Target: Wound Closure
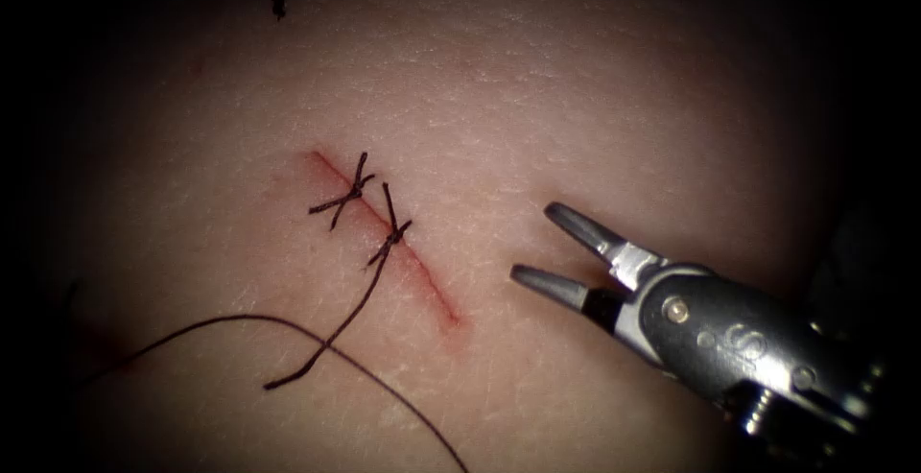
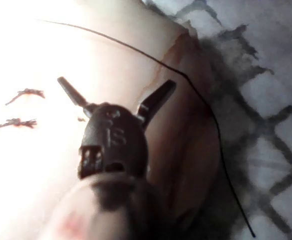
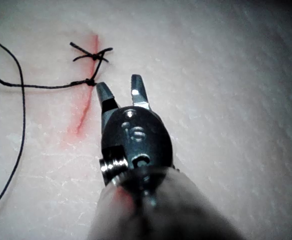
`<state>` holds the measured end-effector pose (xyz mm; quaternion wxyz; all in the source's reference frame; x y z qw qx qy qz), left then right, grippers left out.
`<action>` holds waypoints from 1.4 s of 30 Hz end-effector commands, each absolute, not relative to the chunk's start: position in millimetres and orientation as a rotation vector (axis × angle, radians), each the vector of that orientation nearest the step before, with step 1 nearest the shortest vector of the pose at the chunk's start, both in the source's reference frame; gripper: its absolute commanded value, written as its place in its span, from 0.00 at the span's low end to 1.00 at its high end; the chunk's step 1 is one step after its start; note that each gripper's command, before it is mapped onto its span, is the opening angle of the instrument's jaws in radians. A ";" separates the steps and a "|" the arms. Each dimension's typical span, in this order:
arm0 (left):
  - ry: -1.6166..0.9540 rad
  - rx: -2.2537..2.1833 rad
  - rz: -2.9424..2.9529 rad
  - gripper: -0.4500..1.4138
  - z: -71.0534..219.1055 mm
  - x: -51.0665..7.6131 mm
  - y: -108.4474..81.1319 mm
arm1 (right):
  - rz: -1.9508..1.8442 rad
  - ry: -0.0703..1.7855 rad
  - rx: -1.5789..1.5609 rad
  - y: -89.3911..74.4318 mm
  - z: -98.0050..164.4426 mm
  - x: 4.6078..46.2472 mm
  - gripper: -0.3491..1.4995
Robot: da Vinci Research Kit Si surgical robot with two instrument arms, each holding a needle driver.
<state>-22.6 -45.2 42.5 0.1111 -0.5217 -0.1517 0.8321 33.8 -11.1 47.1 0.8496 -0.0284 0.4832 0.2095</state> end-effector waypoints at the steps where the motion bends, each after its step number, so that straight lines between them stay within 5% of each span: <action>1: -0.431 -1.509 2.437 0.90 43.3 -22.3 -45.7 | 0.426 1.011 -0.037 -12.1 47.7 35.4 0.37; 2: -0.396 -1.476 2.437 0.88 43.8 -21.8 -44.7 | 0.402 1.007 -0.002 -12.9 47.9 36.2 0.18; 3: -0.396 -1.476 2.437 0.88 43.8 -21.8 -44.7 | 0.402 1.007 -0.002 -12.9 47.9 36.2 0.18; 4: -0.382 -1.462 2.436 0.87 44.1 -21.6 -44.2 | 0.388 1.004 0.011 -13.3 48.0 36.6 0.03; 5: -0.368 -1.442 2.426 0.87 44.6 -21.3 -43.6 | 0.376 1.001 0.020 -13.7 48.2 37.0 0.00; 17: -0.108 -1.418 2.216 0.66 46.6 -17.2 -34.9 | 0.324 0.937 -0.021 -17.4 54.4 43.4 0.00; 42: 0.080 -1.298 2.115 0.66 47.3 -13.8 -25.7 | 0.247 0.978 0.153 -25.5 52.8 49.6 0.00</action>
